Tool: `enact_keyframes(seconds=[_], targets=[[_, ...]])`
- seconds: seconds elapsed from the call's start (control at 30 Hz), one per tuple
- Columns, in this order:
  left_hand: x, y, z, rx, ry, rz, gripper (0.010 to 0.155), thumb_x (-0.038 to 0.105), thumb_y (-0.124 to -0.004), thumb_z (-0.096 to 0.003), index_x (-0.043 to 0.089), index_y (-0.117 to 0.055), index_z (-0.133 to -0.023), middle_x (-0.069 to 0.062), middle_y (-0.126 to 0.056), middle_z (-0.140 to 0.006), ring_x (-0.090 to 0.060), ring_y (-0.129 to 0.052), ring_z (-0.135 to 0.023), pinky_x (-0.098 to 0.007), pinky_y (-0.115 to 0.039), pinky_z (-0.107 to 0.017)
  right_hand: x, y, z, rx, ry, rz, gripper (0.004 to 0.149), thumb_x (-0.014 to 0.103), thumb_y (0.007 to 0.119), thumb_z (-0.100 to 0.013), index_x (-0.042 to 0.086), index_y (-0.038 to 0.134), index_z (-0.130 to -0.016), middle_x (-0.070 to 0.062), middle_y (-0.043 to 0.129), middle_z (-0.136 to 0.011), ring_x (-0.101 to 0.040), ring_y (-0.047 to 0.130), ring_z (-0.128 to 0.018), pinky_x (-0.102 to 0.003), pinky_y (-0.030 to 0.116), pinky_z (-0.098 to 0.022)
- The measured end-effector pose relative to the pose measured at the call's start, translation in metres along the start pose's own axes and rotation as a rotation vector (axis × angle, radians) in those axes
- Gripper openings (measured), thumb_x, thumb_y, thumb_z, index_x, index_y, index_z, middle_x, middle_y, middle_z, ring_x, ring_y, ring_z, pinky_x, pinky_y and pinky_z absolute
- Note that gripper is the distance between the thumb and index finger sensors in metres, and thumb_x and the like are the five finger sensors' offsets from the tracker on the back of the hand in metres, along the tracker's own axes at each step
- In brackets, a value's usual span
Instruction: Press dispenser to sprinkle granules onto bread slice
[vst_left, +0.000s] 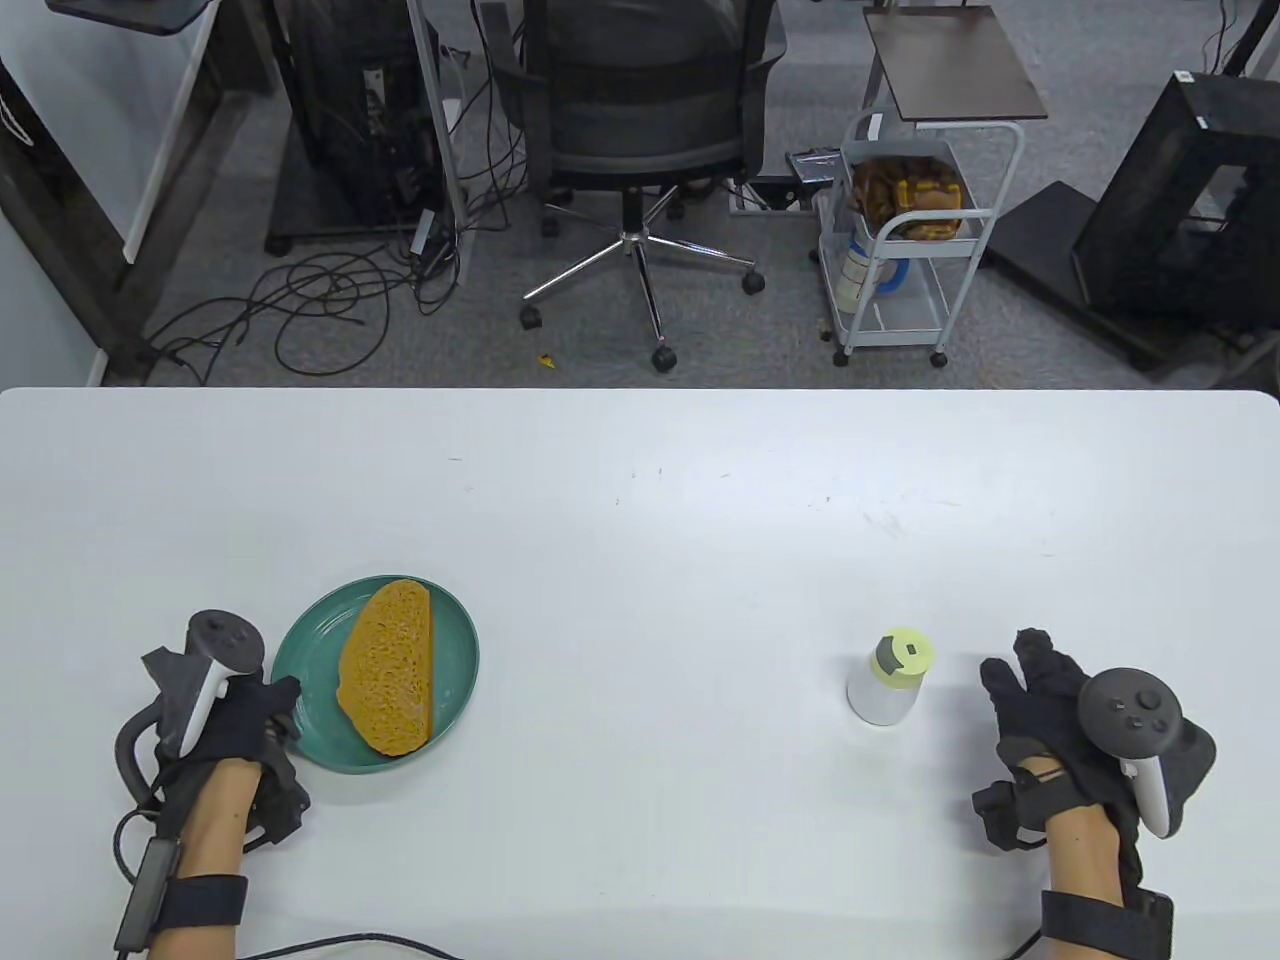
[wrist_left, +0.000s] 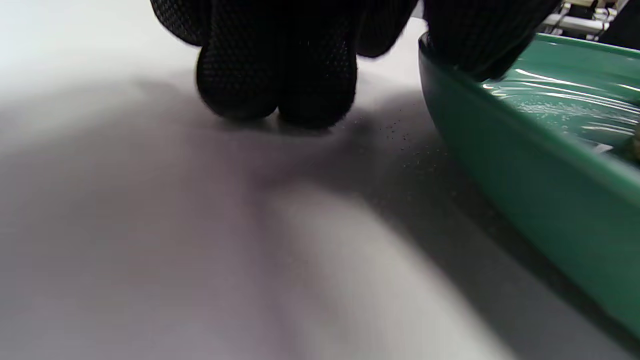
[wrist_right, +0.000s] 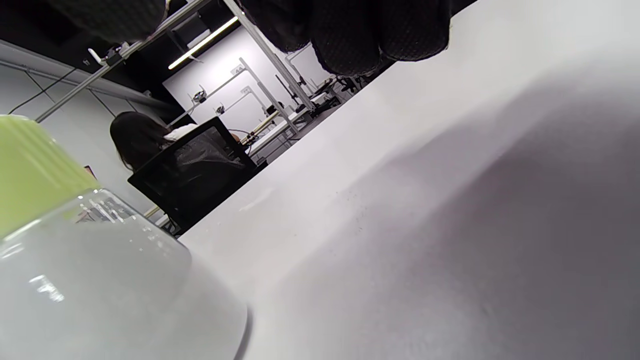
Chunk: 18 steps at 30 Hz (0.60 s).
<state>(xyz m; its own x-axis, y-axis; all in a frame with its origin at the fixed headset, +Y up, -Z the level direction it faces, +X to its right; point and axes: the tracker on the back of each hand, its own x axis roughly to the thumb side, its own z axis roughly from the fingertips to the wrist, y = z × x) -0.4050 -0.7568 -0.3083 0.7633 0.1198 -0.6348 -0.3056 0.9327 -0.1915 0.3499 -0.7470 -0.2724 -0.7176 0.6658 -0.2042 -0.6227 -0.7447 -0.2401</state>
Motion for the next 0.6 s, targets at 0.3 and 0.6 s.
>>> enact_keyframes(seconds=[0.3, 0.6], targets=[[0.002, 0.003, 0.003, -0.082, -0.166, 0.309, 0.047, 0.027, -0.086, -0.0394, -0.002, -0.084, -0.077, -0.014, -0.109, -0.042, -0.031, -0.104, -0.028, -0.05, -0.075, -0.059, 0.004, -0.001, 0.0, -0.022, -0.021, -0.041, 0.067, 0.046, 0.073, -0.046, 0.006, 0.059, -0.098, -0.028, 0.067, -0.099, -0.056, 0.06, -0.09, -0.077, 0.033, -0.067], [0.126, -0.017, 0.077, -0.164, -0.377, 0.367, 0.047, 0.028, -0.085, -0.0399, 0.0, -0.082, -0.078, -0.013, -0.11, -0.044, -0.03, -0.106, -0.03, -0.049, -0.076, -0.059, 0.025, 0.007, 0.008, -0.02, -0.062, -0.093, 0.074, 0.057, 0.068, -0.045, 0.003, 0.061, -0.095, -0.028, 0.07, -0.096, -0.056, 0.061, -0.088, -0.076, 0.034, -0.067]])
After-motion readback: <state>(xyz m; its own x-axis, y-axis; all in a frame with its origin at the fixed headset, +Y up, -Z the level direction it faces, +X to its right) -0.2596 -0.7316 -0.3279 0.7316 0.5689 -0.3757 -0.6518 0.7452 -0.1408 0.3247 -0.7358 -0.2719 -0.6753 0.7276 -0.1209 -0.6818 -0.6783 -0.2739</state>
